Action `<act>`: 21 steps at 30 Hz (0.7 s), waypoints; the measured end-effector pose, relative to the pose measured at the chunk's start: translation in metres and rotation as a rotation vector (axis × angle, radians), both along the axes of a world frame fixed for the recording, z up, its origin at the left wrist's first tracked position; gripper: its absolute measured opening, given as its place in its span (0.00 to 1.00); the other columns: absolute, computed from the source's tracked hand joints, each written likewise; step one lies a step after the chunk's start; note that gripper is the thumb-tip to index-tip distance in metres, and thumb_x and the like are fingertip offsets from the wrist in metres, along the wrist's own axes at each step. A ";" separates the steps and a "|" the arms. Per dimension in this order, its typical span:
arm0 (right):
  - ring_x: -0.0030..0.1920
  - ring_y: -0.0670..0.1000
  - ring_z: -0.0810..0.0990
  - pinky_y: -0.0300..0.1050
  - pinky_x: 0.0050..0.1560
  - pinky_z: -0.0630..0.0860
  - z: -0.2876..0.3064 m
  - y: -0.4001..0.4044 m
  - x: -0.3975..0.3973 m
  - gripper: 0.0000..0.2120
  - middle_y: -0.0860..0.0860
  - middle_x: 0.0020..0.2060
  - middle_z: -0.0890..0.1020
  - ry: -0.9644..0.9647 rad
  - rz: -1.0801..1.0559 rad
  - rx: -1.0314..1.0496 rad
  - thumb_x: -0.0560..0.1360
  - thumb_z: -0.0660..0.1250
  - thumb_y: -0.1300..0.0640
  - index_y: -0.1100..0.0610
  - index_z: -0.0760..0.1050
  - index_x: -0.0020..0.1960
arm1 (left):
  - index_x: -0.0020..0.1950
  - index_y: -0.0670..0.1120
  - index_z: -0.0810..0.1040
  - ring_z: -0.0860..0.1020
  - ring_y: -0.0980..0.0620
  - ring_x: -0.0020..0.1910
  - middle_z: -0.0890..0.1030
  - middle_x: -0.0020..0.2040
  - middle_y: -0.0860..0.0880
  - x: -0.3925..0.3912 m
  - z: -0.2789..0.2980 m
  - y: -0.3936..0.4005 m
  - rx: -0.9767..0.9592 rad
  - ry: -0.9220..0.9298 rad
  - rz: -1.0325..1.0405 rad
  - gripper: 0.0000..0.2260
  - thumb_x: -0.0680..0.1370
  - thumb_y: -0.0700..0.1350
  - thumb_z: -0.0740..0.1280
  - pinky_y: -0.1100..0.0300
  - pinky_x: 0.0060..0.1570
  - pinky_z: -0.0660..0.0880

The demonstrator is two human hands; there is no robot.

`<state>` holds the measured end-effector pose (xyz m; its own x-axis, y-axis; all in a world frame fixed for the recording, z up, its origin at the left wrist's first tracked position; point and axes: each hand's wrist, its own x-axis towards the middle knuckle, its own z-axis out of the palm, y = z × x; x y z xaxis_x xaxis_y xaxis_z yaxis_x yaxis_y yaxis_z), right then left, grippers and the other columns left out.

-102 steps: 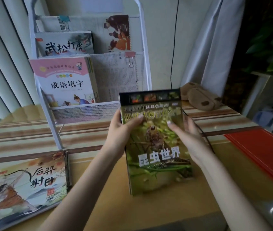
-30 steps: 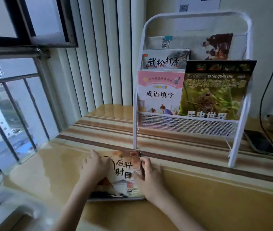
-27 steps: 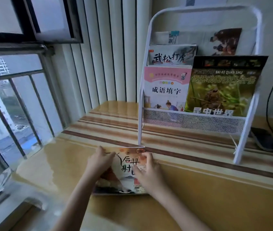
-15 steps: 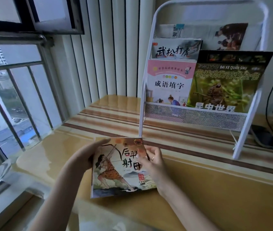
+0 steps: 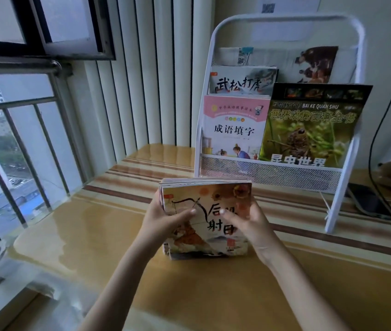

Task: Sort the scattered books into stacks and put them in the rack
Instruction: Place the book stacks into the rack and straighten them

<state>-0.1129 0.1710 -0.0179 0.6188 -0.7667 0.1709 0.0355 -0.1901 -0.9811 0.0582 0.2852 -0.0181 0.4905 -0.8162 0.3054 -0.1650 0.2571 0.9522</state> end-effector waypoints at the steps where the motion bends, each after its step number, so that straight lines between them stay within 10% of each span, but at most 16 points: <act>1: 0.54 0.39 0.77 0.34 0.52 0.71 -0.007 0.001 -0.001 0.20 0.42 0.54 0.80 0.024 -0.031 0.001 0.69 0.72 0.50 0.46 0.70 0.59 | 0.58 0.44 0.75 0.82 0.47 0.51 0.83 0.51 0.45 -0.006 -0.010 -0.002 -0.011 0.022 0.023 0.27 0.62 0.48 0.78 0.55 0.46 0.80; 8: 0.58 0.38 0.75 0.34 0.58 0.70 -0.006 0.003 0.007 0.25 0.41 0.57 0.78 -0.027 -0.128 -0.115 0.67 0.70 0.45 0.47 0.68 0.62 | 0.54 0.47 0.76 0.82 0.46 0.49 0.84 0.48 0.47 -0.024 -0.002 -0.013 -0.149 0.111 0.160 0.15 0.69 0.42 0.73 0.56 0.43 0.81; 13: 0.54 0.43 0.78 0.46 0.61 0.73 0.096 -0.036 -0.015 0.18 0.47 0.52 0.80 -0.064 -0.160 -0.403 0.66 0.69 0.45 0.48 0.71 0.53 | 0.56 0.43 0.74 0.81 0.47 0.50 0.81 0.51 0.44 -0.035 0.087 -0.050 -0.396 -0.057 0.083 0.16 0.71 0.43 0.72 0.55 0.45 0.80; 16: 0.47 0.37 0.78 0.36 0.52 0.75 0.177 -0.069 -0.037 0.17 0.43 0.47 0.80 -0.108 -0.275 -0.569 0.63 0.71 0.46 0.47 0.70 0.48 | 0.58 0.37 0.71 0.80 0.46 0.50 0.79 0.52 0.40 -0.048 0.162 -0.090 -0.512 -0.127 0.031 0.16 0.72 0.38 0.72 0.54 0.46 0.80; 21: 0.56 0.53 0.76 0.53 0.56 0.74 0.285 -0.157 -0.071 0.44 0.52 0.55 0.78 0.040 -0.752 -0.837 0.48 0.67 0.21 0.51 0.77 0.52 | 0.51 0.47 0.72 0.80 0.45 0.51 0.80 0.51 0.41 -0.074 0.270 -0.180 -0.614 -0.198 -0.026 0.17 0.68 0.43 0.75 0.47 0.48 0.80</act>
